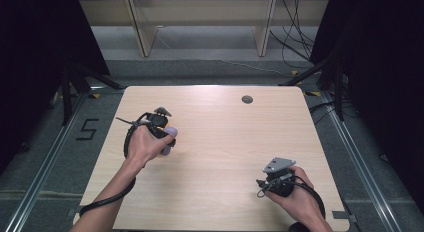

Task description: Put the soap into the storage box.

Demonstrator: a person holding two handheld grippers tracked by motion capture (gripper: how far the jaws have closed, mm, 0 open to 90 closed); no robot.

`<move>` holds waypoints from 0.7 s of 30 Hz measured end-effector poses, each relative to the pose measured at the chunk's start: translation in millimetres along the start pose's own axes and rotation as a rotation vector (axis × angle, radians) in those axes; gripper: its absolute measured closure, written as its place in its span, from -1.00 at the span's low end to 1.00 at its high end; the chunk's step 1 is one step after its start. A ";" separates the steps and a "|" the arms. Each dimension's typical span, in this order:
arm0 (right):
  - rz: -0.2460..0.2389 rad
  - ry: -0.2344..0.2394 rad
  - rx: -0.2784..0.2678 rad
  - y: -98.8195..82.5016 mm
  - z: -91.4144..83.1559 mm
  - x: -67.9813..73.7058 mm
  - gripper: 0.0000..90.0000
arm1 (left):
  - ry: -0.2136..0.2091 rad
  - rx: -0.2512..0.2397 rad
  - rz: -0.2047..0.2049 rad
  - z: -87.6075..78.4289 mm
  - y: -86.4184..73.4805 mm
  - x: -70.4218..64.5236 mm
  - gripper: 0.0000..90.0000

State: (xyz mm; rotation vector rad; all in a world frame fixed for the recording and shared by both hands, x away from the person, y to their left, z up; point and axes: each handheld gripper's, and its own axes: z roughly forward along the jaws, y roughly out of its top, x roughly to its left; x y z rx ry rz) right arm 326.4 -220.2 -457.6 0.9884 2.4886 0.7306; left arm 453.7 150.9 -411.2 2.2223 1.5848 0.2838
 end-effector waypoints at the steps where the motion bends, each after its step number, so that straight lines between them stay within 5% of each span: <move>1: 0.001 -0.001 0.000 0.0 0.0 0.0 0.19 | 0.007 -0.007 -0.003 0.6 0.1 0.3 0.09; 21: 0.016 -0.002 0.002 -0.3 -0.7 0.8 0.19 | 0.043 -0.026 -0.042 4.0 7.4 12.8 0.09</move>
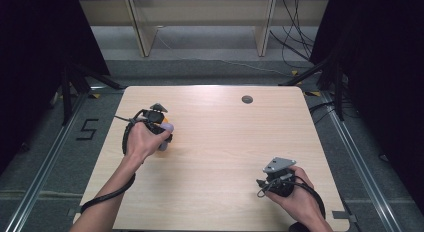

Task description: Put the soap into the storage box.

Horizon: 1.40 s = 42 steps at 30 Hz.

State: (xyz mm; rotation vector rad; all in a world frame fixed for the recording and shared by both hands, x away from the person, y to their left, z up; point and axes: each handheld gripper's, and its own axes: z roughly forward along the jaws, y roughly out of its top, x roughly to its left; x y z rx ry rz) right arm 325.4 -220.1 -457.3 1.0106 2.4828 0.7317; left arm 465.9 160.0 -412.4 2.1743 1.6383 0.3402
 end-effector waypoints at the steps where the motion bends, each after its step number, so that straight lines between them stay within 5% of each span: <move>1: 0.000 0.000 0.000 0.0 0.0 0.0 0.19 | 0.002 0.013 -0.007 -0.9 1.3 -0.1 0.09; 3: 0.000 0.000 0.000 0.0 -0.1 0.0 0.19 | -0.001 0.027 0.027 -1.2 3.3 3.6 0.09; 7: 0.003 0.000 0.001 0.0 -0.2 0.1 0.19 | 0.009 -0.001 -0.013 1.7 4.0 4.5 0.09; 15: 0.010 0.001 -0.002 -0.2 -0.1 0.8 0.19 | 0.020 -0.007 -0.028 1.2 7.8 12.4 0.09; 42: 0.006 -0.003 -0.010 0.1 -1.5 0.0 0.19 | 0.040 -0.021 -0.040 7.7 16.5 29.5 0.09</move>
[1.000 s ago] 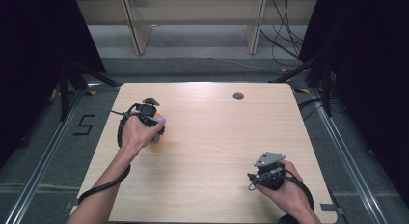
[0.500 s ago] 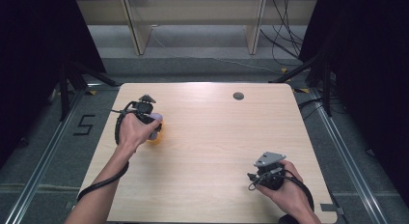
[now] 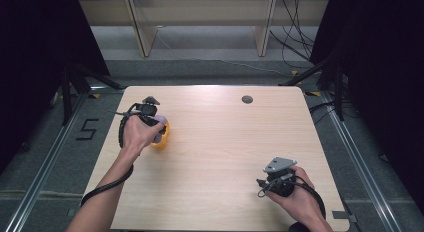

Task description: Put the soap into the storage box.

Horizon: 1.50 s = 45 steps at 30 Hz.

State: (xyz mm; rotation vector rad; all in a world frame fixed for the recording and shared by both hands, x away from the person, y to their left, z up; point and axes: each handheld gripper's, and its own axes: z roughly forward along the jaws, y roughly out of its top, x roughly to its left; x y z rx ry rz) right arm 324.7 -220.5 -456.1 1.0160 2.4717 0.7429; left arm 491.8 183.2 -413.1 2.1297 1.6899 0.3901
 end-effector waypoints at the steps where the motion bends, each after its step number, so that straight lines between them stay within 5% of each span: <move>1: -0.004 -0.003 -0.002 -0.1 0.1 -0.3 0.19 | -0.001 0.002 -0.006 0.3 0.6 0.0 0.09; 27: -0.003 -0.002 -0.001 -0.2 0.1 -0.1 0.18 | 0.023 0.028 -0.055 16.0 8.3 15.1 0.09; 45: -0.006 0.002 0.000 -0.2 0.5 0.0 0.18 | 0.030 0.013 -0.081 27.3 11.1 13.9 0.09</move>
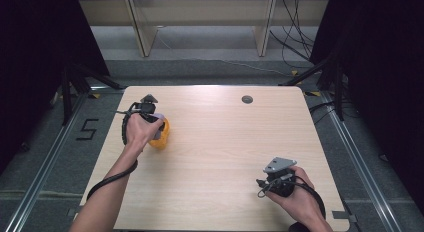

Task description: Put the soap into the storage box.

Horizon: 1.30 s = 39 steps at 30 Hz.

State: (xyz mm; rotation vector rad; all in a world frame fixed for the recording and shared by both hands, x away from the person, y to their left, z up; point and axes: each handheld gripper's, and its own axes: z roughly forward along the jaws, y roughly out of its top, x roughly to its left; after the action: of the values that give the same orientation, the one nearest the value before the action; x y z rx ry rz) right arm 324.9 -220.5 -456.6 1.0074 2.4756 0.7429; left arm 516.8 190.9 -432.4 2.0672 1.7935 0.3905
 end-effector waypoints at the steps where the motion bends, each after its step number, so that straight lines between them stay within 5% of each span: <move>1: 0.000 0.000 0.000 0.0 0.0 0.1 0.18 | 0.004 0.002 -0.002 0.6 0.2 -0.4 0.09; 39: 0.009 0.006 0.006 0.2 -0.4 0.7 0.18 | 0.009 0.023 -0.046 18.7 -0.9 1.2 0.09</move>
State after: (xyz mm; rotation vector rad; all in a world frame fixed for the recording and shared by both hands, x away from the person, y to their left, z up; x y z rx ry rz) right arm 324.2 -220.0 -456.2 1.0200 2.4815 0.7427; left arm 524.4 190.4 -449.5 2.0388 1.8557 0.3683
